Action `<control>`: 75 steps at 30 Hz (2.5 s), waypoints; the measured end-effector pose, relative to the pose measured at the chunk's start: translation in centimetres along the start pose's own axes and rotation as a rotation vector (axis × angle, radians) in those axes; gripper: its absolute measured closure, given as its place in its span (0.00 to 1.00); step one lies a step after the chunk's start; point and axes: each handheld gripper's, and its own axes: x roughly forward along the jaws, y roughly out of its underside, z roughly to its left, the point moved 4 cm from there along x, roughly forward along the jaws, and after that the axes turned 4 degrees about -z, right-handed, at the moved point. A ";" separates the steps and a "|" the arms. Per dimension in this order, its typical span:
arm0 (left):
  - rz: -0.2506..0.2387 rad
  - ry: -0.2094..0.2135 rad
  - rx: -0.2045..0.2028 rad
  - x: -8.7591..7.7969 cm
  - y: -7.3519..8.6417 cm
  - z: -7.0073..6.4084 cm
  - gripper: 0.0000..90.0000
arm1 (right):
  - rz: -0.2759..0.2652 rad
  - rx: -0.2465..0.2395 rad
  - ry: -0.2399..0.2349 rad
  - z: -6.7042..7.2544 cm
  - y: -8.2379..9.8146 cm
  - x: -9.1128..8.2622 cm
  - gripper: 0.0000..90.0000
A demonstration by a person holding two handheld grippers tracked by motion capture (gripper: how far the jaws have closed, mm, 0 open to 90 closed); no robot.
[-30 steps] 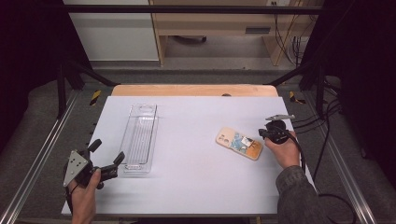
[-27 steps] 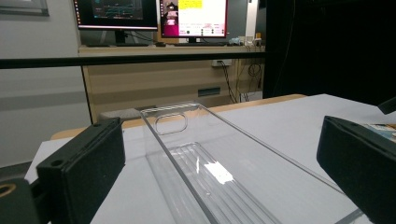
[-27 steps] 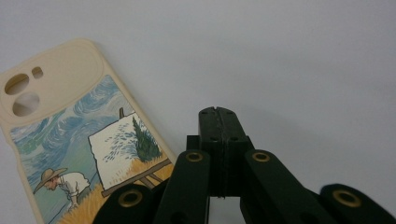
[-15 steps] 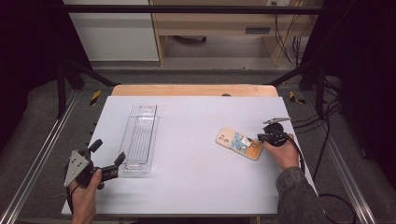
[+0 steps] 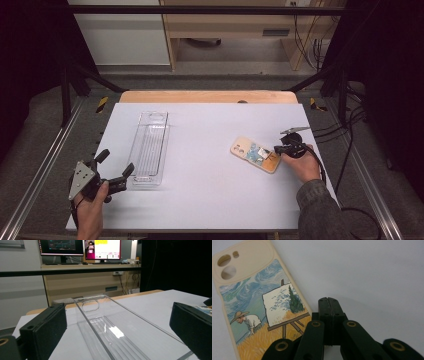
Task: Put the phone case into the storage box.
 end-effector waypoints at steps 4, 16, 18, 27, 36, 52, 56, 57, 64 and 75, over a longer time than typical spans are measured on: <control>0.001 -0.001 -0.001 0.0 0.0 0.0 0.01 | 0.004 -0.002 -0.031 0.4 0.4 -0.4 1.00; 0.004 0.000 -0.001 0.0 0.1 0.0 0.01 | 0.016 -0.018 -0.098 2.5 2.1 -1.8 1.00; 0.005 0.001 0.000 0.0 0.1 -0.1 0.01 | 0.012 -0.025 -0.105 2.9 2.3 -2.0 1.00; 0.007 0.003 0.001 0.1 0.1 -0.1 0.01 | 0.016 -0.038 -0.131 4.1 2.7 -2.6 1.00; 0.007 0.004 0.002 0.1 0.1 -0.1 0.01 | 0.022 -0.044 -0.136 4.8 2.7 -2.8 1.00; 0.006 0.005 -0.002 0.0 0.1 -0.1 0.01 | 0.031 -0.038 -0.159 5.5 3.0 -3.0 1.00; 0.005 0.004 -0.002 0.0 0.1 -0.1 0.01 | 0.035 -0.040 -0.165 5.8 3.0 -3.1 1.00; 0.005 0.004 -0.002 0.0 0.1 -0.1 0.01 | 0.035 -0.040 -0.165 5.8 3.0 -3.1 1.00; 0.004 0.003 -0.003 0.0 0.0 -0.1 0.01 | 0.041 -0.039 -0.166 6.0 3.1 -3.2 1.00; 0.003 0.004 -0.002 0.0 0.0 -0.1 0.01 | 0.048 -0.028 -0.175 6.2 3.1 -3.2 1.00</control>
